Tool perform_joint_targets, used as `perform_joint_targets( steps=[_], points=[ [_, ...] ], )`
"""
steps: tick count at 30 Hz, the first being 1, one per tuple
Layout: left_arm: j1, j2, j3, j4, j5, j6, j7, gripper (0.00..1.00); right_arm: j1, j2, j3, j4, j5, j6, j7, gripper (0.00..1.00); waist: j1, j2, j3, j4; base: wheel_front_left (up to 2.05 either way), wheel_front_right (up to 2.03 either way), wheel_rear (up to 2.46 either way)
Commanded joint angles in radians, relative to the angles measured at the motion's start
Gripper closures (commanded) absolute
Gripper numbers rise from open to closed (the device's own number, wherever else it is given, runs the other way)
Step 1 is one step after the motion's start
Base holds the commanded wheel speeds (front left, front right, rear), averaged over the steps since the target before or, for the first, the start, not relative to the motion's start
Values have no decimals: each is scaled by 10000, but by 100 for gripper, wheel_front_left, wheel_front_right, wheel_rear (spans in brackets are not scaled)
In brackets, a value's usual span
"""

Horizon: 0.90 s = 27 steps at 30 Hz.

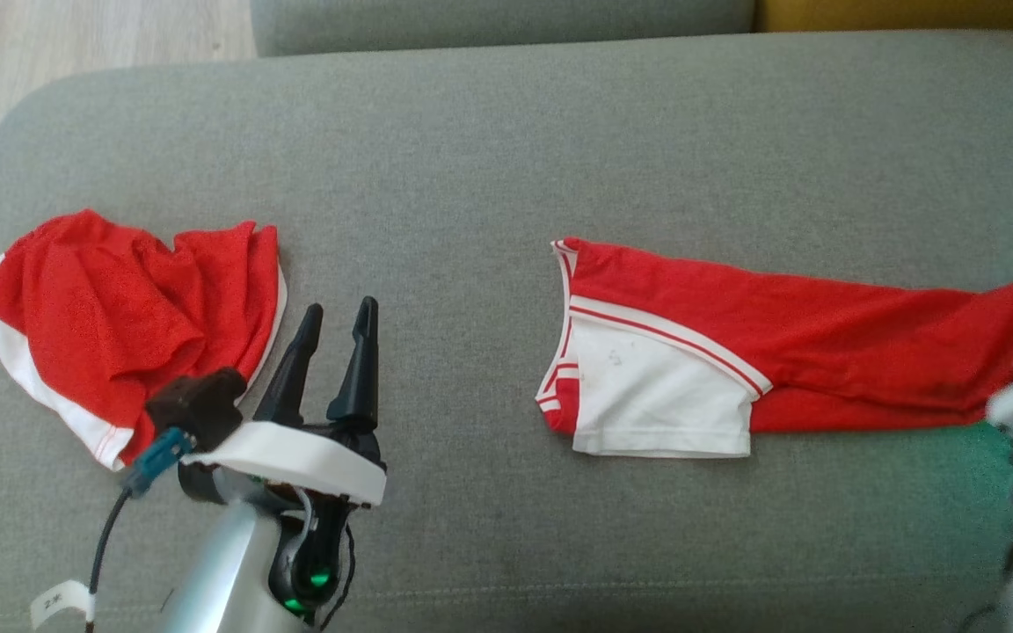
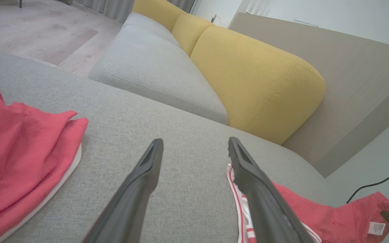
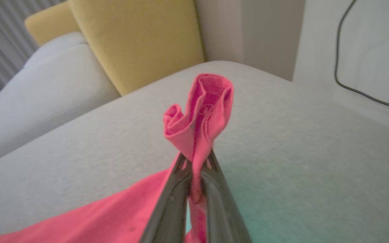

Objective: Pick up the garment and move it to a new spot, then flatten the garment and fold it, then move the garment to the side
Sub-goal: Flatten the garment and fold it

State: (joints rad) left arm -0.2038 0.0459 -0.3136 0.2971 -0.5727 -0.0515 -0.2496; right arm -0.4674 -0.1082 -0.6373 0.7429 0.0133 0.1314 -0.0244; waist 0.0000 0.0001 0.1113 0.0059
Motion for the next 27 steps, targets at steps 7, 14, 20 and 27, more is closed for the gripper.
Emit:
perform_joint_targets(
  steps=[7,14,20,27],
  points=[
    [-74,43,162,-230,-131,62,-122,0,119,504,3245,-2106,1604,-7,543,100,0,-1,-397,45,0,0,0],
    [114,43,117,-209,-192,102,-122,0,1283,575,6173,-4309,4003,-7,1247,100,0,-1,-659,235,0,0,0],
    [122,43,121,-230,-199,99,-122,0,1948,578,7768,-4917,4670,-7,1376,100,0,-1,-601,354,0,0,0],
    [21,43,69,-266,-213,116,-122,0,1885,579,9106,-4247,5150,-7,886,100,0,-1,-363,518,0,0,0]
  ],
)
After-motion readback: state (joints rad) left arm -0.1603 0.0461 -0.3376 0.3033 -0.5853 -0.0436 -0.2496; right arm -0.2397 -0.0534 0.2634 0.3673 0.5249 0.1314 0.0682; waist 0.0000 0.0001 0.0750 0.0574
